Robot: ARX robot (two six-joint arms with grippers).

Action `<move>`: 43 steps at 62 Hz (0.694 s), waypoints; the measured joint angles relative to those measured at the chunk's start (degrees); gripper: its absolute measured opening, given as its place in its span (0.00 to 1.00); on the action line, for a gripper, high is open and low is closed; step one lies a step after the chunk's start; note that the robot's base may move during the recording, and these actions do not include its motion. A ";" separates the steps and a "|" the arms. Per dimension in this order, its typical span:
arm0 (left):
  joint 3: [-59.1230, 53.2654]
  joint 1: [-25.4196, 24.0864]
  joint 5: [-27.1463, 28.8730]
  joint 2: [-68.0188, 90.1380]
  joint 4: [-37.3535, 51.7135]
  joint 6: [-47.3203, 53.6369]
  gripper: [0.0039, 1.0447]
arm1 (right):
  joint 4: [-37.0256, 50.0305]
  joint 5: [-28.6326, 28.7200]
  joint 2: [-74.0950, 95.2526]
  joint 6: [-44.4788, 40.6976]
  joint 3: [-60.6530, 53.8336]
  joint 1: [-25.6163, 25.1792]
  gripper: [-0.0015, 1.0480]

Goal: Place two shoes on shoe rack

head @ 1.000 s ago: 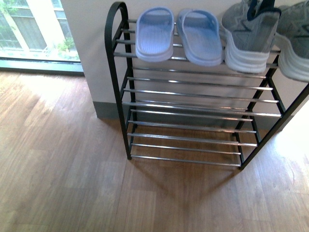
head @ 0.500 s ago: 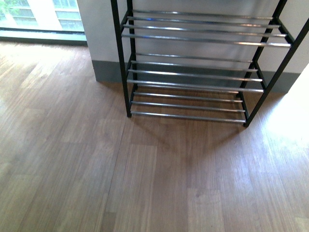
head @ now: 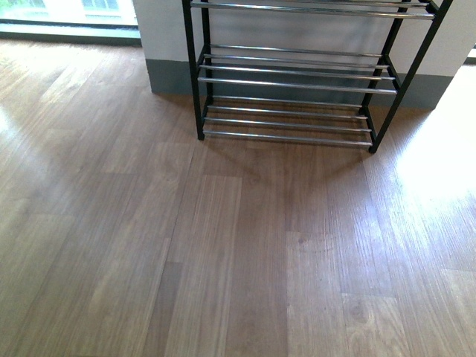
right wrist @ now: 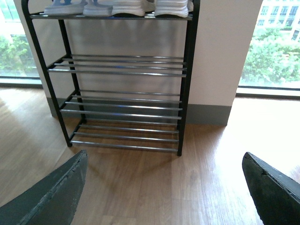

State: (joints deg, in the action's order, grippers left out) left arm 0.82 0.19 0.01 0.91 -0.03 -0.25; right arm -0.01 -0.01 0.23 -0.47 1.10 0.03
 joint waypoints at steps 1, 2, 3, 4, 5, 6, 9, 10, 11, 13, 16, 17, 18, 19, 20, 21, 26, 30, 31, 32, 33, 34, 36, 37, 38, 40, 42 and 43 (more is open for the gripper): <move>0.00 0.02 0.00 0.00 0.00 0.00 0.91 | 0.00 0.00 0.00 0.02 -0.02 0.00 0.91; 0.00 0.00 0.00 0.00 0.00 -0.02 0.91 | 0.00 0.02 0.00 0.02 0.00 0.00 0.91; 0.00 0.00 0.00 0.00 0.00 0.00 0.91 | 0.00 0.02 -0.02 0.00 -0.02 0.00 0.91; 0.00 0.02 0.00 0.00 0.00 -0.02 0.91 | 0.00 0.02 -0.02 0.02 -0.02 0.00 0.91; 0.00 0.02 0.00 0.00 0.00 0.00 0.91 | 0.00 0.02 -0.02 0.00 -0.02 0.00 0.91; 0.00 0.02 0.00 0.00 0.02 0.00 0.91 | 0.00 0.02 -0.02 0.02 -0.02 0.00 0.91; 0.00 0.00 0.00 0.00 0.00 0.00 0.91 | 0.00 0.00 -0.02 0.02 -0.02 0.00 0.91; 0.00 0.00 0.00 0.00 0.00 0.00 0.91 | 0.00 0.00 -0.02 0.00 -0.02 0.00 0.91; 0.00 0.02 0.00 0.00 0.00 -0.02 0.91 | 0.00 0.00 -0.02 0.02 -0.02 0.00 0.91; 0.00 0.02 0.00 0.00 0.00 0.00 0.91 | 0.00 0.00 -0.02 0.02 -0.02 0.00 0.91; 0.00 0.02 -0.11 0.00 0.00 0.00 0.91 | 0.00 -0.26 -0.02 0.04 -0.02 -0.02 0.91; 0.00 0.02 -0.26 0.00 0.00 0.02 0.91 | 0.00 -0.35 -0.02 0.04 -0.02 -0.07 0.91; 0.00 0.02 -0.28 0.00 0.00 0.02 0.91 | 0.00 -0.37 -0.02 0.04 -0.02 -0.07 0.91; 0.00 0.02 -0.22 0.00 0.00 0.00 0.91 | 0.00 -0.37 -0.02 0.07 -0.02 -0.07 0.91; 0.00 0.02 -0.22 0.00 0.00 0.00 0.91 | 0.00 -0.33 -0.02 0.04 -0.02 -0.07 0.91; 0.00 0.02 -0.20 0.00 0.00 0.00 0.91 | 0.00 -0.28 -0.02 0.04 -0.02 -0.04 0.91; 0.00 -0.04 0.02 0.00 0.00 0.00 0.91 | 0.00 0.07 0.00 0.04 0.00 0.00 0.91; 0.00 -0.04 0.02 0.00 0.00 0.00 0.91 | 0.00 0.04 -0.02 0.04 -0.02 0.00 0.91; 0.00 -0.04 0.02 0.00 0.00 0.00 0.91 | 0.00 0.07 -0.02 0.07 0.00 0.00 0.91; 0.00 -0.04 0.04 0.00 0.02 0.00 0.91 | 0.00 0.07 0.00 0.04 -0.02 0.00 0.91; 0.00 -0.04 0.07 0.00 0.02 0.00 0.91 | 0.00 0.22 0.02 0.04 -0.02 0.00 0.91; 0.00 -0.07 0.17 0.00 0.02 0.00 0.91 | 0.00 0.28 0.07 0.04 0.00 0.02 0.91; 0.00 -0.09 0.31 0.00 0.02 0.00 0.91 | 0.00 0.28 0.04 0.04 0.00 0.00 0.91; 0.00 -0.09 0.39 0.00 0.02 -0.02 0.91 | 0.00 0.33 0.04 0.04 0.00 0.00 0.91; 0.00 -0.09 0.37 0.00 0.00 -0.02 0.91 | 0.00 0.35 0.07 0.04 0.00 0.00 0.91; 0.00 -0.09 0.31 0.00 0.00 0.00 0.91 | -0.02 0.24 0.07 0.04 0.00 0.00 0.91; 0.00 -0.09 -0.09 0.00 0.02 0.00 0.91 | 0.00 -0.26 0.02 0.07 -0.02 0.00 0.91; 0.00 -0.04 -0.28 0.00 0.02 0.02 0.91 | -0.02 -0.37 -0.04 0.09 0.00 -0.07 0.91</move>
State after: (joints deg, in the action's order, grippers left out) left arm 0.82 0.14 -0.27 0.91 -0.01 -0.23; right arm -0.03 -0.38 0.19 -0.38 1.10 -0.03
